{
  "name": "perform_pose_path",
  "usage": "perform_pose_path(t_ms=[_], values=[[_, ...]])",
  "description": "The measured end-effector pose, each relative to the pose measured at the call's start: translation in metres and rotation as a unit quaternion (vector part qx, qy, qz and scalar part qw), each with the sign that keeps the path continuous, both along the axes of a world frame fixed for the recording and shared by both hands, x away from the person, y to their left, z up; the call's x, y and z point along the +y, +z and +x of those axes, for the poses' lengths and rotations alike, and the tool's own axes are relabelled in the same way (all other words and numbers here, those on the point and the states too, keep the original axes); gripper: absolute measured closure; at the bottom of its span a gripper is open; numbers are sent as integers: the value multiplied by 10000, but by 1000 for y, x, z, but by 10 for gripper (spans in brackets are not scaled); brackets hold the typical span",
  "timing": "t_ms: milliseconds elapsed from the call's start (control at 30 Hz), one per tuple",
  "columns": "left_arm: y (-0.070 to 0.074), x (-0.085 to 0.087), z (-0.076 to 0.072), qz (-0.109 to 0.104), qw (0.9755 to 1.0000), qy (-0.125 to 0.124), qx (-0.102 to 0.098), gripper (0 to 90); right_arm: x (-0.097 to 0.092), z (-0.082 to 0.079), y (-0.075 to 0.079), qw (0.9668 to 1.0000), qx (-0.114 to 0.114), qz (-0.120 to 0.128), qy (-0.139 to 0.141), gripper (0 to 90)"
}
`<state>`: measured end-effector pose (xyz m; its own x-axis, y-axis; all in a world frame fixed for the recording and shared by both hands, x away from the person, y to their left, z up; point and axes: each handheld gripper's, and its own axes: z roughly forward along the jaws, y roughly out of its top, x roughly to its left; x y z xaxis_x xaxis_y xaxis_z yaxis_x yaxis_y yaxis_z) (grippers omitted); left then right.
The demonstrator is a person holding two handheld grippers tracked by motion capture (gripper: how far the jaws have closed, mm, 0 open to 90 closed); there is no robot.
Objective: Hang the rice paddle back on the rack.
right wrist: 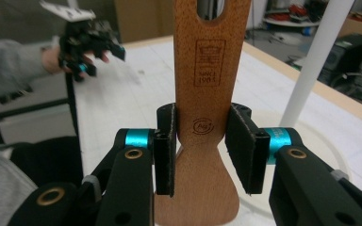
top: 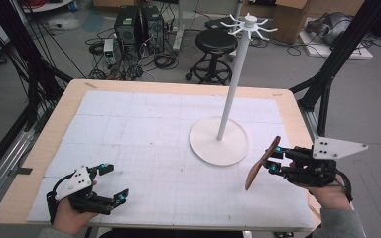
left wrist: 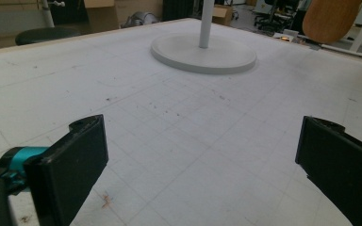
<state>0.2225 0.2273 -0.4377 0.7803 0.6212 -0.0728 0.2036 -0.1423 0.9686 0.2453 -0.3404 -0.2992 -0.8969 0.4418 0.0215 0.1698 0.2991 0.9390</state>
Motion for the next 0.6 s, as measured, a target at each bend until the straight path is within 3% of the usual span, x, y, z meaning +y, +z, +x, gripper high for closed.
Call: perform_pose_path(t_ms=[200, 367, 600], values=[[0, 1, -1, 4, 10000, -1, -1, 34, -9, 6, 15, 9999, -46, 111, 17, 644], [-1, 2, -2, 2, 10000, 14, 34, 35, -11, 15, 28, 10000, -20, -23, 17, 644], [-1, 2, -3, 31, 10000, 13, 38, 34, -7, 30, 44, 10000, -30, -7, 24, 644]])
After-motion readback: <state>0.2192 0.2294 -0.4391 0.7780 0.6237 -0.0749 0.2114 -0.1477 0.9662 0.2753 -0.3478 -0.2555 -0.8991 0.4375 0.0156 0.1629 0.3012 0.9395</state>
